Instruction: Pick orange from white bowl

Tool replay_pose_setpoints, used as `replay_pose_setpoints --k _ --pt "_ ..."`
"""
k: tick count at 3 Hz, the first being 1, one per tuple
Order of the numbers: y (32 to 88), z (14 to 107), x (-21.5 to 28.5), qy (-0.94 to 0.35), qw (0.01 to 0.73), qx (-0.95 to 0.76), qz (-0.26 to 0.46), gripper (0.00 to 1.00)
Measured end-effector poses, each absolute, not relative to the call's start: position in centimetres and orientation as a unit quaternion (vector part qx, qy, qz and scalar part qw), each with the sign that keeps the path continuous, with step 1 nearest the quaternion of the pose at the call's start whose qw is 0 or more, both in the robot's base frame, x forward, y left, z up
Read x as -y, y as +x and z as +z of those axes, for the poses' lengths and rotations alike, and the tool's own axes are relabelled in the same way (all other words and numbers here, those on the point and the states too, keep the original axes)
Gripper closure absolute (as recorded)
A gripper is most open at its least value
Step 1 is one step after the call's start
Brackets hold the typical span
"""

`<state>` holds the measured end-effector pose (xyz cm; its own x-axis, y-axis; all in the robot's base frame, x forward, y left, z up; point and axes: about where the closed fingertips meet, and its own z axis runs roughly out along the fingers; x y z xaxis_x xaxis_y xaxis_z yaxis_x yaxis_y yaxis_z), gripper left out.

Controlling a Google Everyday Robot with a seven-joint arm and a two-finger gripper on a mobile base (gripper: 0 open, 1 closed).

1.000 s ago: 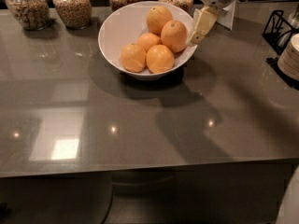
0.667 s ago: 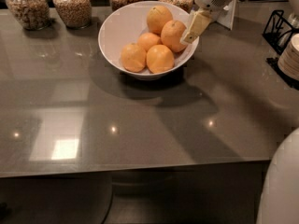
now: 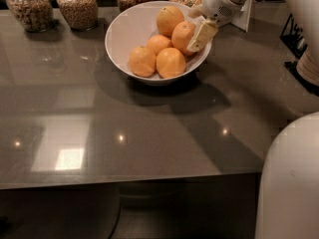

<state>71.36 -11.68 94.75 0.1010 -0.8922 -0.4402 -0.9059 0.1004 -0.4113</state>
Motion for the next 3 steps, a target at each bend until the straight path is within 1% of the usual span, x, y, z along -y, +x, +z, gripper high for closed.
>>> replay_pose_setpoints --k 1,3 --pt "71.9 93.5 11.4 -0.670 0.307 -0.676 0.022 0.31" --pt "73.0 91.8 10.8 -0.675 0.293 -0.676 0.034 0.41"
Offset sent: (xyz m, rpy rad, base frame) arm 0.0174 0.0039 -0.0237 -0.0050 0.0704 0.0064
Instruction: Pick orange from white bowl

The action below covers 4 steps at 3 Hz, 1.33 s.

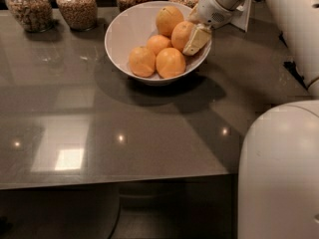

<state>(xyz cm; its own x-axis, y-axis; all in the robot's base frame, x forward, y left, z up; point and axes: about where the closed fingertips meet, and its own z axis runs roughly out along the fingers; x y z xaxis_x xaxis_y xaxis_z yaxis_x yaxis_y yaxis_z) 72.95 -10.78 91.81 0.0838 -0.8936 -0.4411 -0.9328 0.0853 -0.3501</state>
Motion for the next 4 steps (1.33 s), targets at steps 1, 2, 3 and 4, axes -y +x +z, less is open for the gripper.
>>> replay_pose_setpoints --k 1,2,3,4 --pt "73.31 90.77 10.51 -0.681 0.282 -0.675 0.037 0.40" --pt "73.34 90.82 10.51 -0.681 0.281 -0.675 0.038 0.59" --pt "73.23 90.79 10.60 -0.676 0.287 -0.677 0.045 0.83" --pt "73.21 90.96 10.64 -0.676 0.288 -0.677 0.046 1.00"
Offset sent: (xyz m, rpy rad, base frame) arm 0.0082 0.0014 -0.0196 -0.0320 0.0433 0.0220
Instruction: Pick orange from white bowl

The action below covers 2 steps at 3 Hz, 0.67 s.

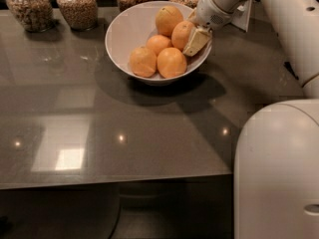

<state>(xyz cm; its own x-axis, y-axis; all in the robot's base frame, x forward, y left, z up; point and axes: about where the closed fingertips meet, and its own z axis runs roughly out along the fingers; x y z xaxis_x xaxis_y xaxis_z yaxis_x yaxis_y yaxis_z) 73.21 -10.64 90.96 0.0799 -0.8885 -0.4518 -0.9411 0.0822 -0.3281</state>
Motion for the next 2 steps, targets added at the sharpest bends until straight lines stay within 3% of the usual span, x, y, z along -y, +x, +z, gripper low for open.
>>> replay_pose_setpoints --k 2 --pt "68.7 96.6 12.0 -0.647 0.404 -0.634 0.130 1.00"
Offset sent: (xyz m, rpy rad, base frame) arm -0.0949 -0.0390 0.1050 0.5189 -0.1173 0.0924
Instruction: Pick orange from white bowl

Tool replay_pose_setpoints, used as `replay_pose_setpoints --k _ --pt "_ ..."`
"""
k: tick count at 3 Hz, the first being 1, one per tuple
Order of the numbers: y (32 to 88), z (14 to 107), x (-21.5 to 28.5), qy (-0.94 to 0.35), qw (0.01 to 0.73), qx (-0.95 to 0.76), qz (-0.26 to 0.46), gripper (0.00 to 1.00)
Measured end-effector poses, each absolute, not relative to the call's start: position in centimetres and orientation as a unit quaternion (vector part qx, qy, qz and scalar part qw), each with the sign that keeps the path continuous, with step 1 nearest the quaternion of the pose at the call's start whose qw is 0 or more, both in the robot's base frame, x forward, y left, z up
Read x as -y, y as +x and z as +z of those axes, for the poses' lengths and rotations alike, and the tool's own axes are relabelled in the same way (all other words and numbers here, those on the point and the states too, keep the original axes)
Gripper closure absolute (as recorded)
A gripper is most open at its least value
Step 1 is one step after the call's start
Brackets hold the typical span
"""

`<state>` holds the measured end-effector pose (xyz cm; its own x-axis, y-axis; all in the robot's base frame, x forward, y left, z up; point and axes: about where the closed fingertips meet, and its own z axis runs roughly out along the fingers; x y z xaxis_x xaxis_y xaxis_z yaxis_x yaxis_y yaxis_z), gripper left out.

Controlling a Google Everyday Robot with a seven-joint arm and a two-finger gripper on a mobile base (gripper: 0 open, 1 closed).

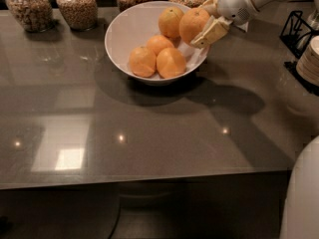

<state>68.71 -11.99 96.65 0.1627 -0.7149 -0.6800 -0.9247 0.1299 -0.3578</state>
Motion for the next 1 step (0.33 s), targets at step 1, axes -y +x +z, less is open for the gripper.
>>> replay_pose_setpoints --k 1 --pt "65.22 98.64 13.49 -0.622 0.450 -0.617 0.172 1.00"
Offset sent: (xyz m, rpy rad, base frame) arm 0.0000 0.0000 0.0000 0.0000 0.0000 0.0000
